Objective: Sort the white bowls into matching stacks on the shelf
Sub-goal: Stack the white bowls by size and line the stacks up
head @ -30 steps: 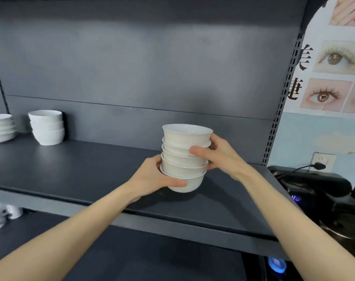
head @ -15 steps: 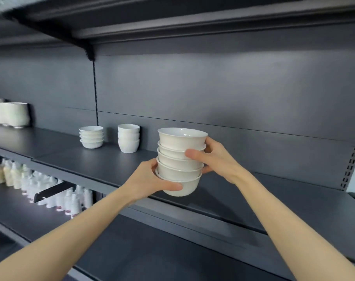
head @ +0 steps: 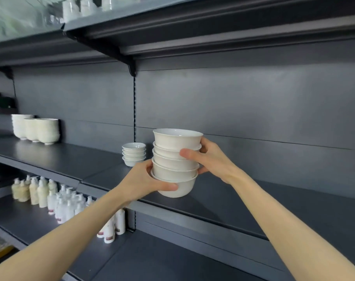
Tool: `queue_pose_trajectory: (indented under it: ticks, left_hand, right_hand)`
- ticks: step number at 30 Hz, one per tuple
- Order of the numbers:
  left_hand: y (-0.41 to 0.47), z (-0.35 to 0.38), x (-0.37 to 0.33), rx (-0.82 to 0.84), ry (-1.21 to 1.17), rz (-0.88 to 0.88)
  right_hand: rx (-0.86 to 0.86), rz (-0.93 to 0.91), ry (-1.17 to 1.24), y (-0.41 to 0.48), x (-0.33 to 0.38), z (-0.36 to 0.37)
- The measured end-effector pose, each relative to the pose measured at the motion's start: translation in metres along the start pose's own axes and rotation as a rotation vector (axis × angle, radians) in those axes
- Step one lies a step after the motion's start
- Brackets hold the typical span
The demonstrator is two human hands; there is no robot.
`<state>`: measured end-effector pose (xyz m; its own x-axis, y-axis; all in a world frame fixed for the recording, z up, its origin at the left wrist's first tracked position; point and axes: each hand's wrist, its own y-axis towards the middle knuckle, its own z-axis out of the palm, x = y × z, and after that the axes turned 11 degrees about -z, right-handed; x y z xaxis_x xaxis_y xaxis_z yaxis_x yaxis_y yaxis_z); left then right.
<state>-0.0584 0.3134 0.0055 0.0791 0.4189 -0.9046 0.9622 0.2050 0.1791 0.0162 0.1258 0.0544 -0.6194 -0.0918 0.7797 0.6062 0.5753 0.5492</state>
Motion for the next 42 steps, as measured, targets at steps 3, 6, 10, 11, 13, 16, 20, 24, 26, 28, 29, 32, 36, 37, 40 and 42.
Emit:
queue_pose_trajectory:
  ticks: [3,6,10,11,13,16,20,24,26,28,29,32,36,37,40,42]
  left_hand:
    - [0.023,-0.031,0.015,-0.014,-0.017,0.014]
    - [0.046,-0.059,0.032,-0.028,-0.031,0.013]
    - [0.078,-0.105,0.063,-0.060,-0.022,-0.027]
    - [0.087,-0.118,0.070,-0.066,-0.018,-0.039]
    - [0.103,-0.147,0.085,-0.086,-0.003,-0.059]
    - [0.122,-0.189,0.105,-0.130,0.001,-0.069]
    - [0.140,-0.248,0.133,-0.158,-0.007,-0.093]
    - [0.158,-0.305,0.164,-0.156,-0.027,-0.084]
    - [0.168,-0.335,0.181,-0.135,-0.028,-0.075]
    - [0.179,-0.366,0.200,-0.109,-0.024,-0.076]
    - [0.185,-0.379,0.208,-0.100,-0.024,-0.078]
    - [0.205,-0.422,0.234,-0.049,-0.002,-0.081]
    - [0.234,-0.459,0.259,0.025,-0.003,-0.070]
    - [0.242,-0.465,0.266,0.048,-0.007,-0.071]
    - [0.267,-0.479,0.283,0.103,-0.024,-0.061]
    - [0.286,-0.487,0.297,0.127,-0.028,-0.049]
  right_hand:
    - [0.007,-0.012,-0.021,0.036,-0.009,0.023]
    - [0.008,-0.023,-0.037,0.071,-0.024,0.045]
    - [0.025,-0.017,-0.004,0.121,-0.053,0.083]
    - [0.031,-0.012,0.008,0.136,-0.059,0.092]
    - [0.040,-0.004,0.033,0.165,-0.074,0.116]
    - [0.074,-0.018,0.053,0.206,-0.087,0.152]
    - [0.122,-0.027,0.067,0.257,-0.097,0.205]
    - [0.133,-0.038,0.099,0.302,-0.109,0.259]
    - [0.123,-0.023,0.102,0.321,-0.117,0.287]
    - [0.102,-0.005,0.080,0.340,-0.124,0.317]
    - [0.097,0.000,0.066,0.347,-0.128,0.329]
    - [0.054,0.022,0.063,0.369,-0.137,0.367]
    - [-0.015,0.042,0.049,0.392,-0.150,0.400]
    - [-0.025,0.054,0.042,0.398,-0.153,0.407]
    - [-0.067,0.083,0.009,0.415,-0.165,0.418]
    - [-0.095,0.099,-0.006,0.428,-0.178,0.426]
